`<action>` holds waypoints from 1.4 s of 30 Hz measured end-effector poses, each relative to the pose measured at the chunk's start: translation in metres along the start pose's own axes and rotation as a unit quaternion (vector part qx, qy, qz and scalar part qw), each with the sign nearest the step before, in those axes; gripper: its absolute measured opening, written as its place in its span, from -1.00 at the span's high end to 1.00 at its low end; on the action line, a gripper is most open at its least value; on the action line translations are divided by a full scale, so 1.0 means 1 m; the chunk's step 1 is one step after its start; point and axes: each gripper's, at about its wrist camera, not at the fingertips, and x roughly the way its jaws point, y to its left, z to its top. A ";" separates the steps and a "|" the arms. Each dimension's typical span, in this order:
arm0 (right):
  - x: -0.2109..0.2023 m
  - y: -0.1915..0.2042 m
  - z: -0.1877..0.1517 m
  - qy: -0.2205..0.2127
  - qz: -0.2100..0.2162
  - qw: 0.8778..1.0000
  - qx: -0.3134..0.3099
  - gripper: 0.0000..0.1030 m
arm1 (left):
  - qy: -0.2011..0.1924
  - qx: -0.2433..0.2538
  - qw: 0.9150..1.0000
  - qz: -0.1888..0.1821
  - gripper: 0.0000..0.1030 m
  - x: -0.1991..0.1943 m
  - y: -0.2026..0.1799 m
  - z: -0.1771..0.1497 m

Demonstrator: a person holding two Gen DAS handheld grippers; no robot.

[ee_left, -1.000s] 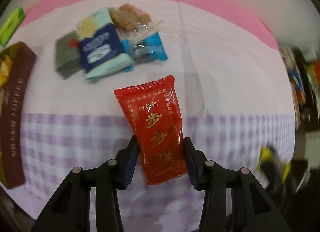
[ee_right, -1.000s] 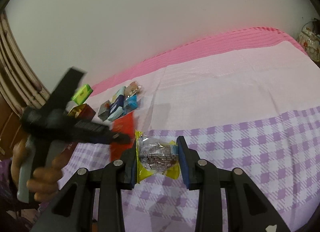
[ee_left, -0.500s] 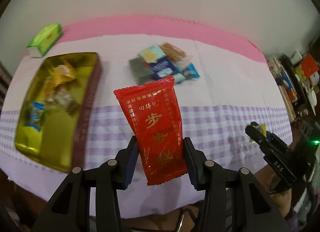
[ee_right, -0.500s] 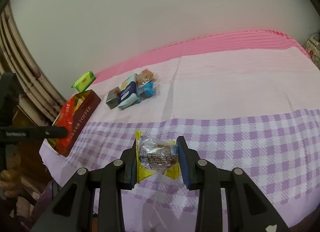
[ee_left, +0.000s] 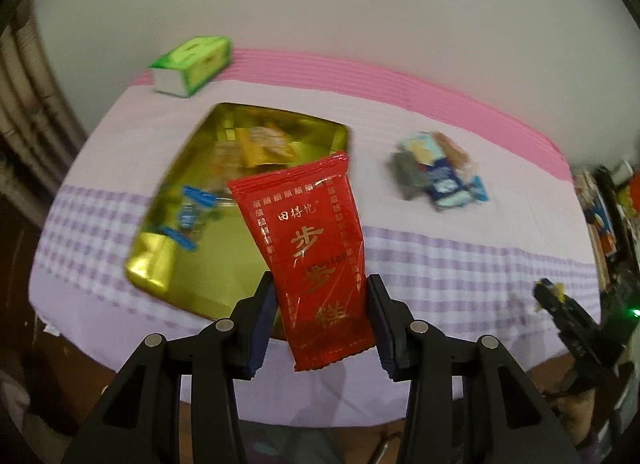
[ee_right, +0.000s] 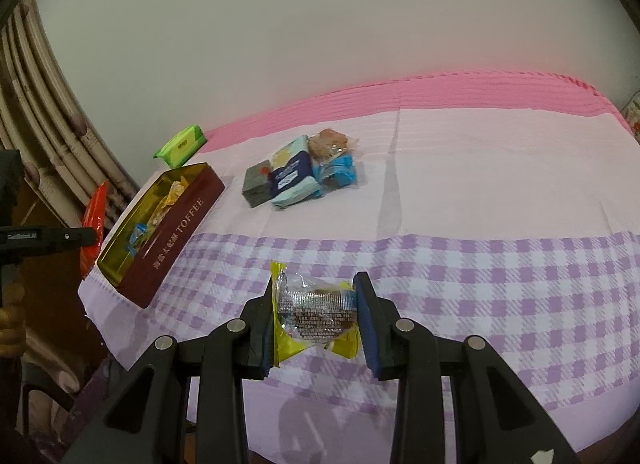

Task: Organize snacks
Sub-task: 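Carry the red packet into the gold tin and open the left tool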

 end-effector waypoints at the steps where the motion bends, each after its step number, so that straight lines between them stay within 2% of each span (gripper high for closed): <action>1: 0.001 0.002 0.000 0.001 -0.001 1.000 -0.002 0.37 | -0.002 -0.004 1.000 0.003 0.13 0.000 0.007 0.000; 7: 0.002 0.017 0.006 0.005 -0.005 1.000 -0.015 0.37 | -0.012 -0.026 0.999 0.022 0.13 0.007 0.047 0.007; 14: 0.003 0.032 0.012 0.006 -0.011 1.000 -0.028 0.37 | 0.004 -0.042 0.999 0.034 0.15 0.027 0.075 0.009; 17: 0.004 0.037 0.013 0.008 -0.013 0.999 -0.031 0.37 | 0.005 -0.038 0.999 0.035 0.27 0.032 0.076 0.010; 18: 0.005 0.038 0.014 0.009 -0.013 0.999 -0.033 0.37 | 0.004 -0.035 0.999 0.034 0.54 0.033 0.075 0.010; 19: 0.006 0.040 0.014 0.010 -0.013 0.999 -0.034 0.37 | 0.007 -0.030 0.999 0.031 0.57 0.035 0.073 0.011; 22: 0.008 0.045 0.016 0.012 -0.012 0.999 -0.038 0.37 | 0.008 -0.030 0.999 0.040 0.57 0.038 0.073 0.015; 24: 0.009 0.049 0.017 0.012 -0.010 0.999 -0.040 0.37 | 0.008 -0.040 0.999 0.030 0.57 0.038 0.078 0.015; 31: 0.009 0.057 0.020 0.010 -0.006 0.999 -0.048 0.37 | 0.005 -0.037 0.999 0.032 0.57 0.036 0.077 0.013; 42: 0.008 0.078 0.030 0.006 0.006 0.998 -0.066 0.37 | -0.013 -0.016 0.997 0.078 0.56 0.025 0.062 0.004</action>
